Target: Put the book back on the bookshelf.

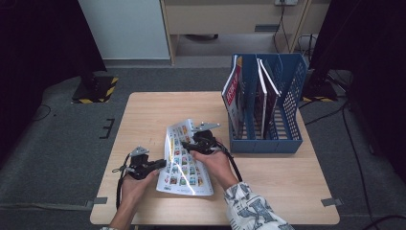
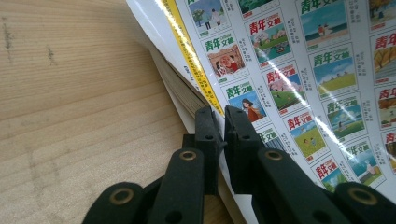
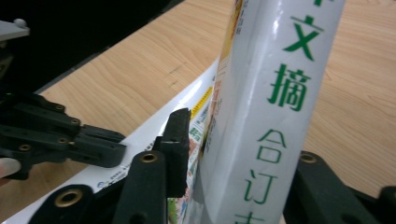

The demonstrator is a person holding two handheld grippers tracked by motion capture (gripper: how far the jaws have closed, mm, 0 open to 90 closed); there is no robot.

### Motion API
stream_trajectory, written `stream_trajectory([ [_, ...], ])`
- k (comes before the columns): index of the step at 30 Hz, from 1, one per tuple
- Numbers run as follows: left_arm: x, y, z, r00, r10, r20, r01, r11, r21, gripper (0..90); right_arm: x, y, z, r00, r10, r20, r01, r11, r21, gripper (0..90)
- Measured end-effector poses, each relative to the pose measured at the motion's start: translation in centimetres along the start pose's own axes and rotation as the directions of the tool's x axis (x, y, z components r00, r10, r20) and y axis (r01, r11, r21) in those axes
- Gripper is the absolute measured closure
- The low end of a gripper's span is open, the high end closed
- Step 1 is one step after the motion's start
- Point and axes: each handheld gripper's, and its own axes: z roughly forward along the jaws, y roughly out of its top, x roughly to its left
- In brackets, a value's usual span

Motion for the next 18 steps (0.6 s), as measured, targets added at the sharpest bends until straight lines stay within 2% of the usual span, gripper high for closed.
stream_trajectory([
  [4,0.0,0.0,0.0,1.0,-0.006,-0.006,0.006,1.0,0.006,82.6,-0.1,-0.1,0.1,0.9989,0.005,0.047,-0.005,1.0,0.016,68.1],
  [8,0.2,0.0,0.0,0.9993,0.019,-0.03,-0.018,0.9993,0.033,76.9,-0.1,-0.1,0.2,0.9973,0.005,0.073,-0.004,1.0,-0.01,70.3],
  [10,0.4,-0.2,0.0,0.999,0.028,-0.036,-0.026,0.9986,0.045,72.3,0.0,-0.1,0.2,0.9968,-0.013,0.079,0.015,1.0,-0.028,70.7],
  [12,0.8,-0.4,0.1,0.9997,0.02,-0.015,-0.02,0.9988,0.046,68.2,0.3,0.0,0.1,0.9967,-0.031,0.075,0.034,0.998,-0.047,70.9],
  [14,0.9,-0.4,0.2,0.9997,0.024,-0.002,-0.023,0.9984,0.051,57.0,0.5,0.2,-0.1,0.9972,-0.035,0.066,0.039,0.997,-0.064,71.2],
  [16,1.0,-0.4,0.2,0.9997,0.024,0.001,-0.024,0.999,0.037,54.4,0.6,0.3,-0.3,0.9971,-0.052,0.055,0.057,0.995,-0.086,71.4],
  [18,1.2,-0.4,0.4,0.9995,0.014,0.027,-0.015,0.9993,0.035,48.5,0.9,0.5,-0.5,0.997,-0.065,0.042,0.069,0.992,-0.109,71.7],
])
